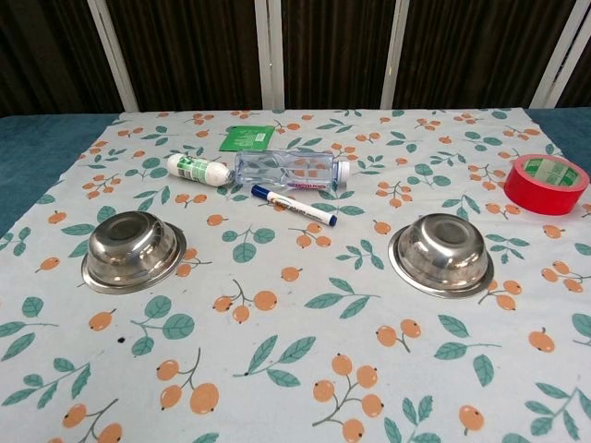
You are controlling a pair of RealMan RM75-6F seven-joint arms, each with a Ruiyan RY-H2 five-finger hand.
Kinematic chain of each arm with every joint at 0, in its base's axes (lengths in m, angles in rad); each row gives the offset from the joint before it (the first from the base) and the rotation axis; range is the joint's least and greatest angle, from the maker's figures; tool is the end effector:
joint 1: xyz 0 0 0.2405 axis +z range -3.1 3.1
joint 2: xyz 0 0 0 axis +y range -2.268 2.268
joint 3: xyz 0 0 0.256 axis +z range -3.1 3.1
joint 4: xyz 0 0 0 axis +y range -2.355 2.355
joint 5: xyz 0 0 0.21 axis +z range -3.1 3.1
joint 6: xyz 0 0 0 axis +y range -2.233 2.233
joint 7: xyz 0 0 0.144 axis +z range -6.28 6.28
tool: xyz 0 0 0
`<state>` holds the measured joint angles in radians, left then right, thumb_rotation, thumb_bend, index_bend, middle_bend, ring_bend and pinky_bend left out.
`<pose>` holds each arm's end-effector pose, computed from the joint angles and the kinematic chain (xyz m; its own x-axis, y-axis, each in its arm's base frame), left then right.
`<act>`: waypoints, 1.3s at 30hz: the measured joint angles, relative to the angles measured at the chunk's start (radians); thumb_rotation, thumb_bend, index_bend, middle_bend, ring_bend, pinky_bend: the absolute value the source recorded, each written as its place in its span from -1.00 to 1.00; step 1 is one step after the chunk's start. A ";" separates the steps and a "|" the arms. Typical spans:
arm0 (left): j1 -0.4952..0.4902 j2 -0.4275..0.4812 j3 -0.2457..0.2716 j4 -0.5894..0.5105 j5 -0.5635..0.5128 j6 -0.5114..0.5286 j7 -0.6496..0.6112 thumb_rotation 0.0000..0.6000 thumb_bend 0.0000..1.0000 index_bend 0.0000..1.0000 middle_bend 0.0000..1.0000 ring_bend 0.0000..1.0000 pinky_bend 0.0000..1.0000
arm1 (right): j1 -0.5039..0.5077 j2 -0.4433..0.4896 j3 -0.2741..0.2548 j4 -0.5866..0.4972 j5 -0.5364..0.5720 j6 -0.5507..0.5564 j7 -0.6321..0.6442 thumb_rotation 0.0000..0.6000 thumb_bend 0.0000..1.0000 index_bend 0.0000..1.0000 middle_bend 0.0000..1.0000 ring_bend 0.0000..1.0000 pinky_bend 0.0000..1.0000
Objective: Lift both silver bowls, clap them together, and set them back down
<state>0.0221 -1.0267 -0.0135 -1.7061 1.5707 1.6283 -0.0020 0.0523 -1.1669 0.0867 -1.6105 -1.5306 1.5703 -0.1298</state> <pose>-0.3014 0.1398 0.1896 0.3960 -0.0621 0.9161 0.9182 0.0184 -0.3957 -0.3016 -0.1775 0.1591 0.4679 0.1052 0.8775 -0.8825 0.0013 0.4704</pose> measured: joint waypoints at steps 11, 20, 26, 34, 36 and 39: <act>-0.002 0.001 0.003 -0.012 -0.003 -0.012 0.018 1.00 -0.74 -0.79 -1.00 -1.00 -0.98 | -0.004 0.004 -0.003 -0.007 -0.003 0.003 0.000 1.00 -0.65 -0.61 -0.92 -0.86 -0.91; -0.009 -0.018 -0.011 0.031 0.022 0.011 -0.009 1.00 -0.74 -0.81 -1.00 -1.00 -0.98 | -0.004 0.004 -0.009 -0.028 -0.001 -0.008 0.039 1.00 -0.72 -0.61 -0.92 -0.86 -1.00; -0.010 -0.020 -0.014 0.046 0.019 0.014 -0.042 1.00 -0.76 -0.82 -1.00 -1.00 -0.98 | 0.003 0.016 -0.030 -0.061 -0.007 -0.051 0.109 1.00 -0.77 -0.61 -0.92 -0.86 -1.00; -0.013 -0.016 -0.019 0.046 0.008 0.006 -0.062 1.00 -0.79 -0.83 -1.00 -1.00 -0.98 | 0.033 -0.002 -0.032 -0.080 -0.025 -0.091 0.115 1.00 -0.78 -0.61 -0.92 -0.86 -1.00; -0.012 -0.015 -0.017 0.045 0.015 0.008 -0.064 1.00 -0.79 -0.83 -1.00 -1.00 -0.98 | 0.051 -0.008 -0.027 -0.091 -0.024 -0.116 0.090 1.00 -0.78 -0.61 -0.92 -0.86 -1.00; -0.010 -0.015 -0.013 0.043 0.023 0.013 -0.059 1.00 -0.79 -0.83 -1.00 -1.00 -0.98 | 0.094 -0.016 -0.009 -0.122 -0.008 -0.180 0.052 1.00 -0.78 -0.61 -0.92 -0.86 -1.00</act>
<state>0.0118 -1.0419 -0.0269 -1.6627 1.5935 1.6416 -0.0609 0.1468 -1.1828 0.0777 -1.7321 -1.5390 1.3906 -0.0775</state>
